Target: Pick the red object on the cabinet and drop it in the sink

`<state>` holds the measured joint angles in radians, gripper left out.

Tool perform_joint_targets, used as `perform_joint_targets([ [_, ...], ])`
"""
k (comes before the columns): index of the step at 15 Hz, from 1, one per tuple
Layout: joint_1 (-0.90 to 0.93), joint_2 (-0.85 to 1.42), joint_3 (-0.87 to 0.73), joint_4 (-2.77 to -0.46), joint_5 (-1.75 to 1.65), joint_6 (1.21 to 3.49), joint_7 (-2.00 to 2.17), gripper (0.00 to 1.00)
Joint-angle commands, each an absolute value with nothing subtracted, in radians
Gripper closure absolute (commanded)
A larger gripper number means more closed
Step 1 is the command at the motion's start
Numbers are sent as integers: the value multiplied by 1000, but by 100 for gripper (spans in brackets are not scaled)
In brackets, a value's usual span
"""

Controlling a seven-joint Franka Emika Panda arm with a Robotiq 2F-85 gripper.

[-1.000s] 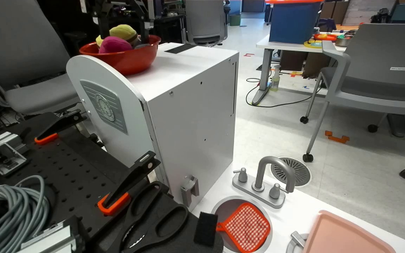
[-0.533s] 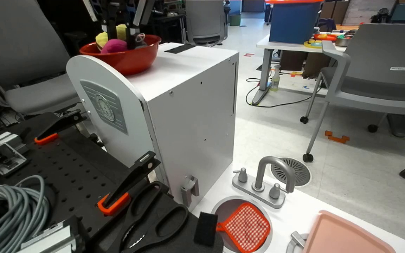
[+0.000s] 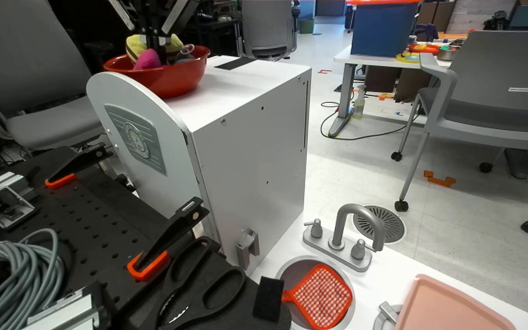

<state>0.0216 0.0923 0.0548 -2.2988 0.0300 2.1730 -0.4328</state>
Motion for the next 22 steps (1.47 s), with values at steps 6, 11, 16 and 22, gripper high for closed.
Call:
perform_joint_targets([
  [6,9,6,33,-2321,24,2078,-342,99],
  [11,1,-52,12,-2317,-6,2012,-187,99],
  [16,-1,-68,1,-2303,-16,1964,-115,99],
  [22,-7,-79,-10,-2309,-1,1964,-98,99],
])
